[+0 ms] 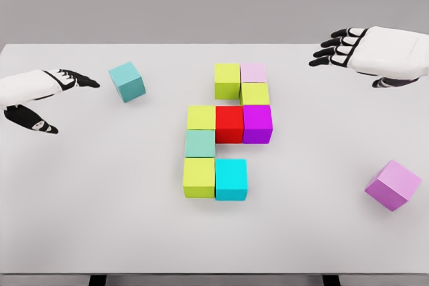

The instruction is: Assemble the squares on the desktop into the number 2

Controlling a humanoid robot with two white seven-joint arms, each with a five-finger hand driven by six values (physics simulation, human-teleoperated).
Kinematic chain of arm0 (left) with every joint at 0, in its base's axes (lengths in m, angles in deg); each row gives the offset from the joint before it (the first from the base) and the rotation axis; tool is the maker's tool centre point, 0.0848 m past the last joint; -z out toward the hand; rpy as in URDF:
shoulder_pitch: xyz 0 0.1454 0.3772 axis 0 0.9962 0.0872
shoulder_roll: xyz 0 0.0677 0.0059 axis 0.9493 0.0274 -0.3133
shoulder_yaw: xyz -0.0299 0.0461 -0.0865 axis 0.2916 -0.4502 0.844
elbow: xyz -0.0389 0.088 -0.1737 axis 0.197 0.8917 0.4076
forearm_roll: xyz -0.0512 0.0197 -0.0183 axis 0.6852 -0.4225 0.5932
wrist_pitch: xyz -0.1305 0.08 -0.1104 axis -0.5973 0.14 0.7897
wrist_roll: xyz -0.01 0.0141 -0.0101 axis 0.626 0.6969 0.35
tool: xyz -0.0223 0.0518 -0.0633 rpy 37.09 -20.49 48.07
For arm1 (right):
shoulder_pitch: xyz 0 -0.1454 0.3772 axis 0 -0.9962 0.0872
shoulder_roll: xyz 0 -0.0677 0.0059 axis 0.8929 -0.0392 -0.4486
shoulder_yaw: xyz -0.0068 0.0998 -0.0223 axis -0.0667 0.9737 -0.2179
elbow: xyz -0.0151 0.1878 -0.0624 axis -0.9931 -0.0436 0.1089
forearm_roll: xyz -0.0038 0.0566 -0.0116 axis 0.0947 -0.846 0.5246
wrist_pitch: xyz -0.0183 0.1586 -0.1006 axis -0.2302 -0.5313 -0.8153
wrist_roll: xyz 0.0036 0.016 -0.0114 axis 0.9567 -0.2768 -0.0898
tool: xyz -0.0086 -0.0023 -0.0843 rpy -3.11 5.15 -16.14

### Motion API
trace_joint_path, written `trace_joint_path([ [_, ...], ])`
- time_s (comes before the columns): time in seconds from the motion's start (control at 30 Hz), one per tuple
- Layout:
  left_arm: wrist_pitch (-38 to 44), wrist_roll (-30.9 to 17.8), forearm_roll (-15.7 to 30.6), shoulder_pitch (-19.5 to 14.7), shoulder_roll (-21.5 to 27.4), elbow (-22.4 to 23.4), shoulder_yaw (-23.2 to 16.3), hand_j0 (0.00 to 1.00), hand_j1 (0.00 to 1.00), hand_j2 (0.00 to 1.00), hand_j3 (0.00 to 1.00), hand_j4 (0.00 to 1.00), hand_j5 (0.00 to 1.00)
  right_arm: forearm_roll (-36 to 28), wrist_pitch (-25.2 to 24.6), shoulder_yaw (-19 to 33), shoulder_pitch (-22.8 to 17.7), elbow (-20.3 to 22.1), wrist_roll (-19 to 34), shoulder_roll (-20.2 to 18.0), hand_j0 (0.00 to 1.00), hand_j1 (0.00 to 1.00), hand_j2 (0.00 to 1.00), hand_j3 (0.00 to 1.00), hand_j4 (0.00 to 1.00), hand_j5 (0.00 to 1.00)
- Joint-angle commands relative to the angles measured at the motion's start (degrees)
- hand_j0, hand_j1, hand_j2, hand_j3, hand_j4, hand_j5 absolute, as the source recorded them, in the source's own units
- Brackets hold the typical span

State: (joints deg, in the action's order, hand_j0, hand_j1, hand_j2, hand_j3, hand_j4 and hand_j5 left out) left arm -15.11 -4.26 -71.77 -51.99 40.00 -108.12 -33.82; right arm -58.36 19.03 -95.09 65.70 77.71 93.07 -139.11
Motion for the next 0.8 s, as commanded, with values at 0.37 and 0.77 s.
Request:
trace_joint_path([
  [0.37,7.7,-0.24,-4.29,-8.09,-8.39,0.04,-0.74,1.0,1.0,1.0,1.0,1.0,1.0,-0.28,-0.15,-6.12,0.62,-1.02,-0.02,-13.39,1.0,1.0,1.0,1.0,1.0,1.0],
  [0.77,54.89,11.01,30.76,-20.48,-11.74,-6.55,-17.35,1.0,1.0,1.0,1.0,1.0,1.0,-0.72,-0.15,-6.29,-5.36,3.37,-0.02,-22.71,1.0,1.0,1.0,1.0,1.0,1.0],
])
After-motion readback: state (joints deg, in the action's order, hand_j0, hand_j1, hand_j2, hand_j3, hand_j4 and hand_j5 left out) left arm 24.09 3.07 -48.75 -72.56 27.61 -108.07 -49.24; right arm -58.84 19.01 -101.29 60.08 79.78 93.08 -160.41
